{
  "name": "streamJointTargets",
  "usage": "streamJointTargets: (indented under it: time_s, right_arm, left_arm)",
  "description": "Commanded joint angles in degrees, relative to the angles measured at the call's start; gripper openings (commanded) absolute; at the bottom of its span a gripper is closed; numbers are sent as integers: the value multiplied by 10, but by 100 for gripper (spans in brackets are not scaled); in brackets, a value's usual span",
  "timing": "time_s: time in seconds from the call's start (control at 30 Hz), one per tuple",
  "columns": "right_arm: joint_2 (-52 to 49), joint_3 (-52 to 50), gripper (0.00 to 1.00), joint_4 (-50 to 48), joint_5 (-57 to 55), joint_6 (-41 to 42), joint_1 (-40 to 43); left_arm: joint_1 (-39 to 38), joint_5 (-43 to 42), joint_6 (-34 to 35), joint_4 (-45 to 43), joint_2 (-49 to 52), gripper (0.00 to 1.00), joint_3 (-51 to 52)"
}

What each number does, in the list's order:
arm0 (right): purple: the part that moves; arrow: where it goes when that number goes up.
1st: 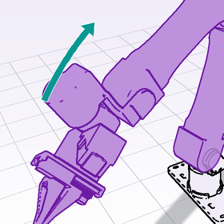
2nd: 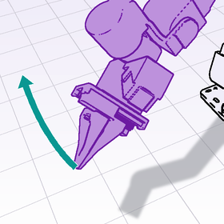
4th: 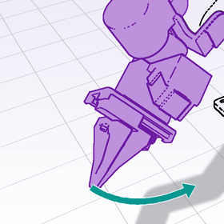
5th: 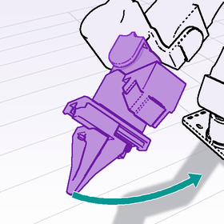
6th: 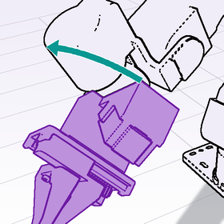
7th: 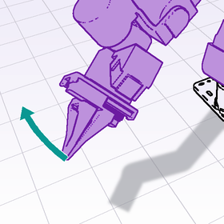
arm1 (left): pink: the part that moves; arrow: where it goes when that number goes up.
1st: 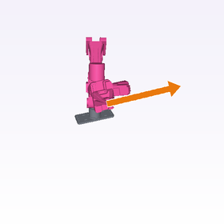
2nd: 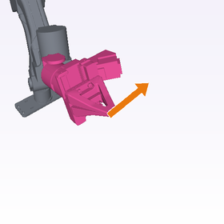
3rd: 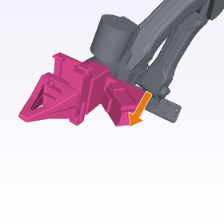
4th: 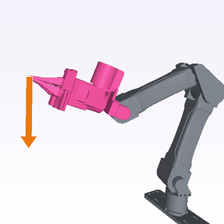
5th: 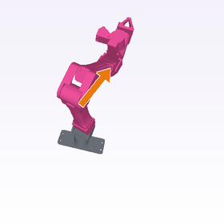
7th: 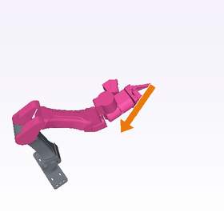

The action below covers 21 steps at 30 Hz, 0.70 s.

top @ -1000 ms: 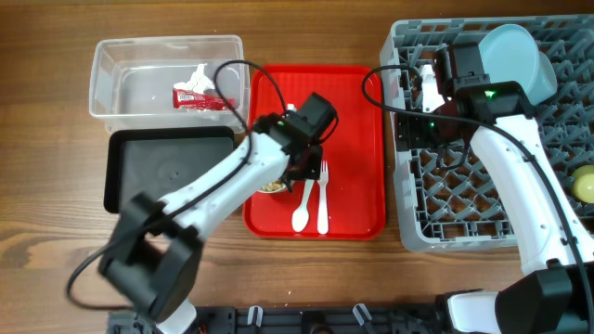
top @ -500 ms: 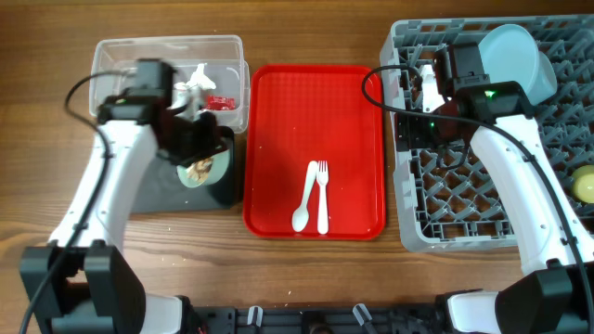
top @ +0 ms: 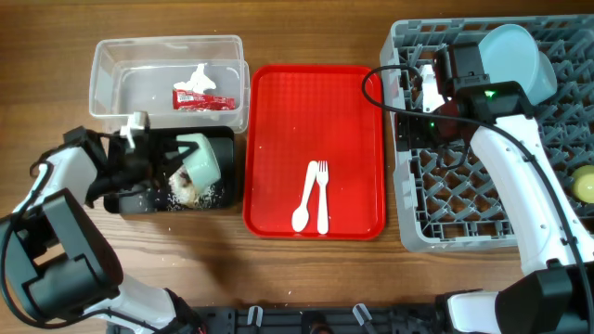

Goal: Sort waste into correct bins and load items into the dishwasher rack
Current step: 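Tip the green bowl's rice and scraps onto the black tray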

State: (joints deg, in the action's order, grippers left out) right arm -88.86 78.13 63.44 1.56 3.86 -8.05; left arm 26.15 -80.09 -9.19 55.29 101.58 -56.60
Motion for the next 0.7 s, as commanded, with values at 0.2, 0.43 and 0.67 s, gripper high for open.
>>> streamJointTargets:
  time_s: [0.2,0.43,0.67]
  right_arm:
    - [-3,2,84,0,-7,-8,2]
    - [-3,2,84,0,-7,-8,2]
    - [-3,2,84,0,-7,-8,2]
  left_arm:
    - [16,-103,22,26,4,4,2]
    - [16,-103,21,19,4,4,2]
    - [16,43,82,-53,4,4,2]
